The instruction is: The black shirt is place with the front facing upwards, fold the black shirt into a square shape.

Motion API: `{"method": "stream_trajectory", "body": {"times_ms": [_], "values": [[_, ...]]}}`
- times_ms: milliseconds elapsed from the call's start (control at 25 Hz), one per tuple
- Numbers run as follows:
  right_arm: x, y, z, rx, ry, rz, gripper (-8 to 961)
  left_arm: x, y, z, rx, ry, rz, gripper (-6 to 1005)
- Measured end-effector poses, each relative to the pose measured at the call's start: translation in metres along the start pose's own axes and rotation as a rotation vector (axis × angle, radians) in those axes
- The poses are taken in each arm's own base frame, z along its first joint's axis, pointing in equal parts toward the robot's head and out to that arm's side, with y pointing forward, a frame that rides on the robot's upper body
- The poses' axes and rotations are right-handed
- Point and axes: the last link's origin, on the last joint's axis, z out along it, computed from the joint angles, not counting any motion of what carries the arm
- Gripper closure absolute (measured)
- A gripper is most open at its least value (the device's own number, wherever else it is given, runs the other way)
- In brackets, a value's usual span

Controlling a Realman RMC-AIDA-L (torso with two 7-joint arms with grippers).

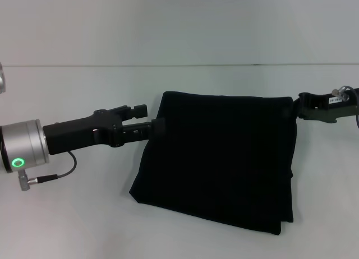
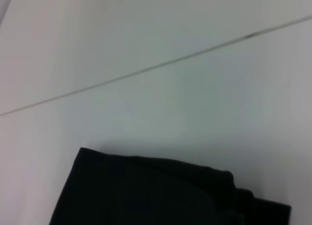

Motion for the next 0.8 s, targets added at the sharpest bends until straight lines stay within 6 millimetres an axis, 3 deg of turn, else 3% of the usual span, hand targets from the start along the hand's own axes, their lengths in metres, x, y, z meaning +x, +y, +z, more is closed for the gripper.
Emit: {"method": "stream_trajectory", "body": {"times_ms": [280, 800], "values": [[-0.004, 0.003, -0.004, -0.041, -0.033, 0.018, 918, 0.0, -0.001, 0.0, 0.006, 0.0, -0.002, 109], [-0.001, -0.012, -0.002, 0.016, -0.077, 0.036, 892, 0.0, -0.001, 0.001, 0.006, 0.0, -0.003, 109]]}}
